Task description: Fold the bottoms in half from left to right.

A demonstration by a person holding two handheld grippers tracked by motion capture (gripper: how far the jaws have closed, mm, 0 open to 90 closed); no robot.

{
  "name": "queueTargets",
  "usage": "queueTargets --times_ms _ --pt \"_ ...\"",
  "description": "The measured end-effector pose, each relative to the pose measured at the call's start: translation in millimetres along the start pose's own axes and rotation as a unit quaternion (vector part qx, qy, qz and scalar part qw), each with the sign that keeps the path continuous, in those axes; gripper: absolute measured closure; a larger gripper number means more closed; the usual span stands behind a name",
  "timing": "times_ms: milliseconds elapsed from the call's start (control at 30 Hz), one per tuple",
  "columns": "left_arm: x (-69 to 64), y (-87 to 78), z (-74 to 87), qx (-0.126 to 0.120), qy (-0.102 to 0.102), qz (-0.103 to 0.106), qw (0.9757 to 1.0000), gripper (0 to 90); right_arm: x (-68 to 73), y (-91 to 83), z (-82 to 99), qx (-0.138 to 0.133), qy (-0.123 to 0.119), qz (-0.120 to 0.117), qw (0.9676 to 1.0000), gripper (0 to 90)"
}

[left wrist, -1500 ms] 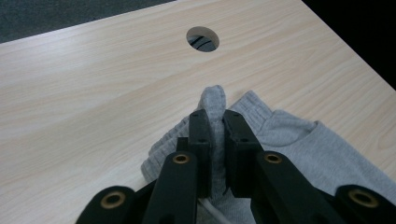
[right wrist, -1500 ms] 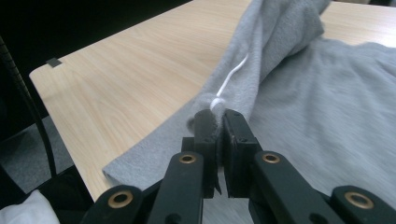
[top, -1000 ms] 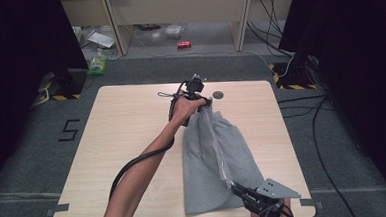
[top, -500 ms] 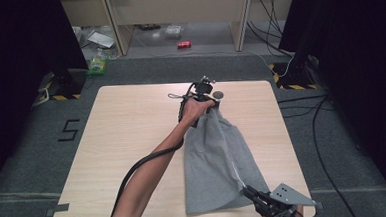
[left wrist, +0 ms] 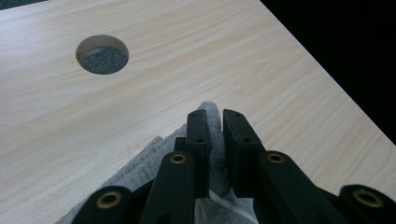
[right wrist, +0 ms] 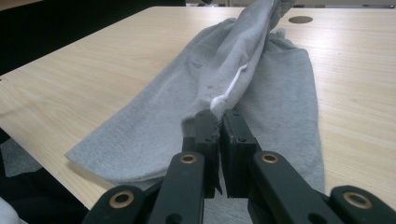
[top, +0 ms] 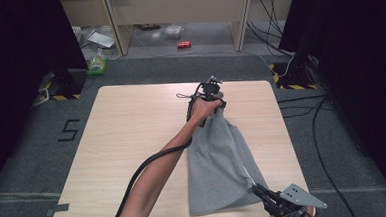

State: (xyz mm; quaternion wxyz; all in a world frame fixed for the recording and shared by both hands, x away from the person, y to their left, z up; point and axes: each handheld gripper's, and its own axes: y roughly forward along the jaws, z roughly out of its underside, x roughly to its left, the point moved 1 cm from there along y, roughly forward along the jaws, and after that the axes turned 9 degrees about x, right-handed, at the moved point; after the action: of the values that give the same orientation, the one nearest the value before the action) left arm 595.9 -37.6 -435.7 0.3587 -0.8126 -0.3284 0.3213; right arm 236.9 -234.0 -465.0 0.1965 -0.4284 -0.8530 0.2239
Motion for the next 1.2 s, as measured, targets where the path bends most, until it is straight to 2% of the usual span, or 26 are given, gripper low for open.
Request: queueTargets --times_ms 300,367,433,467,633,833,1033,1133,1200 --pt "-5.2 16.7 -1.5 0.006 -0.001 -0.002 1.0000 77.6 -1.3 -1.3 1.6 0.004 0.003 0.002 1.0000 85.9" --pt "-7.5 16.8 -2.7 0.002 -0.004 0.011 0.9999 75.9 -2.3 -2.0 1.7 0.005 0.003 0.002 1.0000 85.8" --pt "-11.1 15.0 -3.0 0.009 0.005 0.017 0.9998 70.0 -3.6 -2.9 1.6 0.004 0.006 0.002 1.0000 85.8" --pt "-12.5 12.8 -3.2 0.004 0.009 0.016 0.9998 67.7 -5.6 -3.3 1.4 0.006 0.006 0.006 0.9999 85.8" --pt "-12.0 -1.6 -2.4 -0.002 0.021 0.020 0.9996 66.8 -5.6 -4.9 1.3 0.010 0.002 0.010 0.9999 85.8" --pt "4.2 -20.3 4.3 0.000 0.026 0.010 0.9996 62.9 -8.6 -9.6 3.0 0.019 -0.001 0.016 0.9997 85.8" --pt "31.8 -32.8 17.6 0.004 0.017 -0.002 0.9999 60.2 -18.5 -15.1 7.5 0.027 0.005 0.029 0.9992 85.7" --pt "44.9 -36.3 24.2 0.006 0.008 -0.004 0.9999 59.5 -22.9 -14.8 8.1 0.033 0.015 0.024 0.9990 84.3" --pt "52.0 -39.4 27.5 0.008 0.007 -0.007 0.9999 58.1 -25.6 -14.0 8.0 0.043 0.021 0.019 0.9987 79.4"
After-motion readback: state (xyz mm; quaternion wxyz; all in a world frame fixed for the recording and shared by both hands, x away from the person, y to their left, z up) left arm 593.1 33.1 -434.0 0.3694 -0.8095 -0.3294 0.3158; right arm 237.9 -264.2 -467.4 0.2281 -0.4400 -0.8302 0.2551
